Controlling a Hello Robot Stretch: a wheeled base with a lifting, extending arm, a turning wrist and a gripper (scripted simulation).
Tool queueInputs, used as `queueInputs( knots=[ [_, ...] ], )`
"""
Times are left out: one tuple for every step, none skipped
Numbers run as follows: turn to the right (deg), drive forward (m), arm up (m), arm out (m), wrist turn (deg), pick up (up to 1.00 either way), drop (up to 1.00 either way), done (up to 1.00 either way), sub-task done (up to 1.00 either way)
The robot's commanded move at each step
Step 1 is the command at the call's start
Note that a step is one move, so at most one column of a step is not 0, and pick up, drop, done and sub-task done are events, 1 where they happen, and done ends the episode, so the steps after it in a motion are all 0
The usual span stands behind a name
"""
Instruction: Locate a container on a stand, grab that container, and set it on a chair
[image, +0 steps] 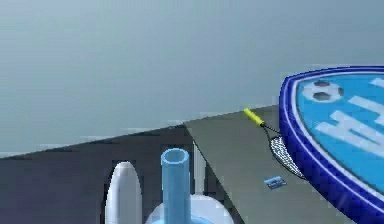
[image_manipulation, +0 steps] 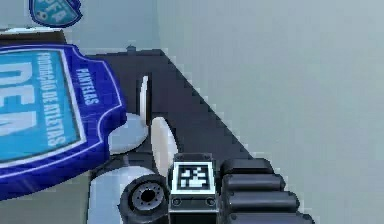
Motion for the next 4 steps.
queueInputs(
  knots=[
    [-45.0,0.0,0.0,0.0,0.0,0.0,0.0,0.0,0.0],
    [-9.0,0.0,0.0,0.0,0.0,0.0,0.0,0.0,0.0],
    [0.0,0.0,0.0,0.4,0.0,0.0,0.0,0.0,0.0],
    [0.0,0.0,0.0,0.0,39.0,0.0,0.0,0.0,0.0]
  ],
)
